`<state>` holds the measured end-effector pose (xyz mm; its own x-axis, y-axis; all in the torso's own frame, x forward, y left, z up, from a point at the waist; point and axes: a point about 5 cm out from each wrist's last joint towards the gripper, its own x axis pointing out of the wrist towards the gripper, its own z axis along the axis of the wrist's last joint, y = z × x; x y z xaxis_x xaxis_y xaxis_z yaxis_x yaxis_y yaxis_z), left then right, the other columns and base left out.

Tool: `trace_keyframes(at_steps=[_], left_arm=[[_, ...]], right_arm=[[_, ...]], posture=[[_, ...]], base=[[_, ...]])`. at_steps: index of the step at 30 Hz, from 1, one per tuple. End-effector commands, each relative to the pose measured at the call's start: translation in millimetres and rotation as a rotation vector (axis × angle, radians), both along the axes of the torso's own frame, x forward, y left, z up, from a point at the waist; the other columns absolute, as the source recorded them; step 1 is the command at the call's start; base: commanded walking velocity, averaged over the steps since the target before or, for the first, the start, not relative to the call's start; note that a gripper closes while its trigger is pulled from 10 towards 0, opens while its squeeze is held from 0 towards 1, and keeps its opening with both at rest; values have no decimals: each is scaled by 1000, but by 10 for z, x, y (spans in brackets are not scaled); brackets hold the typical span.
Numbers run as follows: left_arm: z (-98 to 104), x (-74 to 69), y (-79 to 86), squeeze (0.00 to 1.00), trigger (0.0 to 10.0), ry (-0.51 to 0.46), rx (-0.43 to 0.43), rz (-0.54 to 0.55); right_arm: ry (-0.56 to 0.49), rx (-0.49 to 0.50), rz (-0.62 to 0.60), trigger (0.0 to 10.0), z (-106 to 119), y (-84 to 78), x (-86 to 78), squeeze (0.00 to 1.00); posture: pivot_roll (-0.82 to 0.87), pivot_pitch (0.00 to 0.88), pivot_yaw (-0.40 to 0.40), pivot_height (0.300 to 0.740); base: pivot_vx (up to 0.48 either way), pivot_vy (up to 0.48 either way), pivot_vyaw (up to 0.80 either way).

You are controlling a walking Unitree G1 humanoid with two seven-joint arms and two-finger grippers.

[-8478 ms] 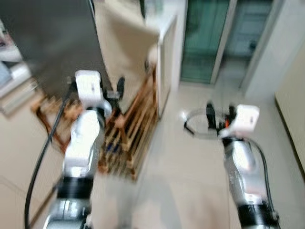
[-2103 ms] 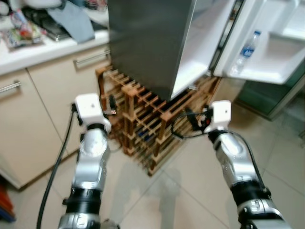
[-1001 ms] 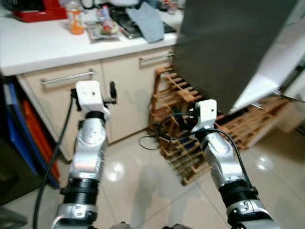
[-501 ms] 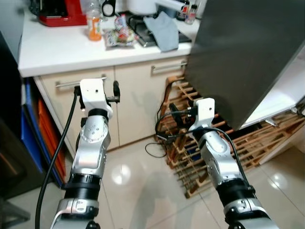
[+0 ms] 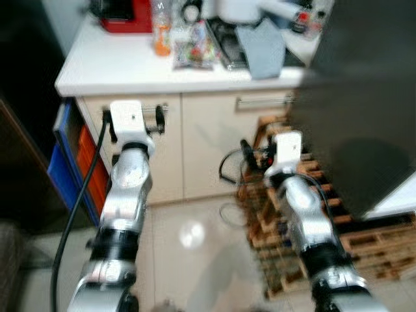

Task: Restocking fridge

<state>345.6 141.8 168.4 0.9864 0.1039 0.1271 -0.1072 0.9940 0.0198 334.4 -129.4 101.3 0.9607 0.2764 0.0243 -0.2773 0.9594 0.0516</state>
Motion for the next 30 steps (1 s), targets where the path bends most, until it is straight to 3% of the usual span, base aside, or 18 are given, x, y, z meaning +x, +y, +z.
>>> trace_keyframes(at_steps=[1,9,19,30], left_arm=[[9,27,38,0,10000,3,20,9],[124,4,-50,0,10000,-80,84,-105],[168,35,-70,0,10000,-100,74,-134],[183,32,-60,0,10000,-112,69,-130]], right_arm=[[-35,27,2,10000,56,48,-9,0],[-80,20,-58,10000,156,-22,14,0],[-113,-16,-56,10000,203,33,2,0],[-103,12,-49,10000,202,44,0,0]], posture=[[-28,0,-19,740],[-36,0,-22,740],[-43,0,-11,740],[-36,0,-16,740]], base=[[0,0,500],[194,0,0],[480,0,-101],[480,0,-142]])
